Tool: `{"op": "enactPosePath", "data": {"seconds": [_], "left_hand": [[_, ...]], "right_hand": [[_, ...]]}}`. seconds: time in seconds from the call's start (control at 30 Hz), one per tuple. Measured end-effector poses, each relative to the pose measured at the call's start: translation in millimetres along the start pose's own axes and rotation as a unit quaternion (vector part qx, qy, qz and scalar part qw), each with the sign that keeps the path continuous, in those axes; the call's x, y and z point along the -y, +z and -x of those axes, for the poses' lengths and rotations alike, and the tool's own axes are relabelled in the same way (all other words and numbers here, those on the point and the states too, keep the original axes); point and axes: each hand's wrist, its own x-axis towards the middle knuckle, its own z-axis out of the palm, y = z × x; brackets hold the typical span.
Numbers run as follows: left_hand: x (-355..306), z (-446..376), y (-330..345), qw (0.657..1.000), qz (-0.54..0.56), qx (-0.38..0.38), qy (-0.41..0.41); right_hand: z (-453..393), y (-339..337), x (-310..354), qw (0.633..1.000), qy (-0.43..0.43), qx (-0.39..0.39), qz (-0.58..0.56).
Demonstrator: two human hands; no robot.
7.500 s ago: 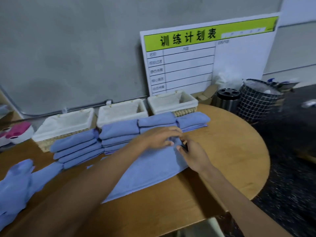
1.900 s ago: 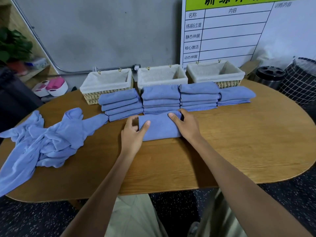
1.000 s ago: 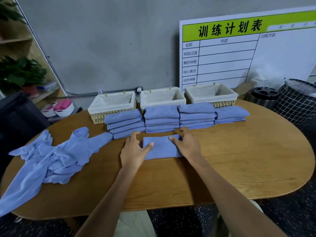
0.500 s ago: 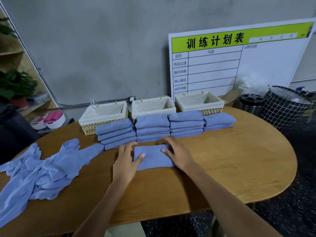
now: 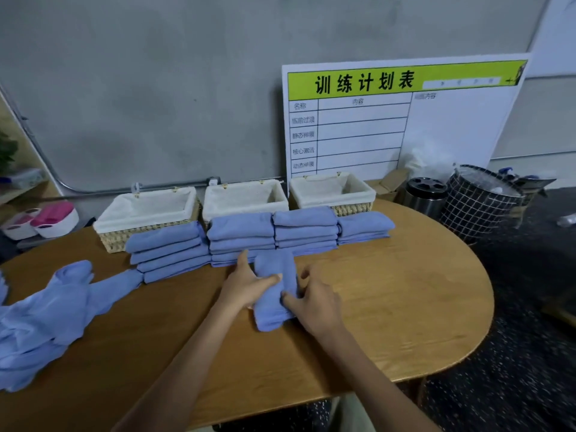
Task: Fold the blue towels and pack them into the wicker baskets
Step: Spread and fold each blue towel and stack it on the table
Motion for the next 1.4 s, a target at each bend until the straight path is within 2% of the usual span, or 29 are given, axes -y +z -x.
{"op": "enactPosePath", "data": {"seconds": [0.17,0.3,0.33,0.47,0.57,0.7,0.83,1.0,1.1,1.23,1.33,1.4], "left_hand": [[-13.3,-0.7,16.7,0.995,0.024,0.083,0.042],[-25.9,0.1,23.8,0.977,0.0,0.158,0.141],[-31.0,-1.6,23.9,0.971,0.0,0.182,0.157],[-51.3,-13.2,26.3,0.948,-0.018,0.246,0.199],[-46.5,-26.4,29.9,0.952,-0.009,0.255,0.171],[-30.0,-29.8,34.5,0.965,-0.012,0.212,0.156],[-27.7,-29.2,47.3,0.976,-0.017,0.148,0.161],[-37.7,-24.7,73.0,0.977,-0.054,0.075,0.192],[-38.4,-20.4,87.4,0.965,-0.104,0.036,0.237],[-51.2,-16.7,89.4,0.92,-0.254,-0.027,0.296],[-73.8,-19.1,81.4,0.908,-0.272,-0.005,0.32],[-97.2,-28.8,78.9,0.91,-0.245,0.003,0.335]], "right_hand": [[-7.7,-30.6,-14.4,0.991,0.022,0.072,-0.106],[-29.0,-63.2,-42.5,0.986,-0.001,-0.012,-0.165],[-34.5,-71.5,-47.4,0.982,-0.002,-0.007,-0.187],[-48.3,-93.5,-60.8,0.96,-0.003,0.146,-0.239],[-51.7,-97.1,-75.2,0.955,0.021,0.145,-0.259],[-54.8,-92.0,-91.1,0.954,0.054,0.119,-0.269],[-60.7,-91.2,-93.5,0.976,0.032,0.064,-0.206],[-64.1,-105.5,-107.8,0.985,0.055,0.032,-0.163],[-58.8,-106.1,-113.2,0.987,0.053,-0.013,-0.151],[-53.7,-100.3,-116.1,0.985,0.047,-0.047,-0.157],[-58.1,-111.8,-118.1,0.98,0.06,-0.034,-0.185],[-69.6,-130.4,-119.9,0.966,0.078,-0.034,-0.242]]}}
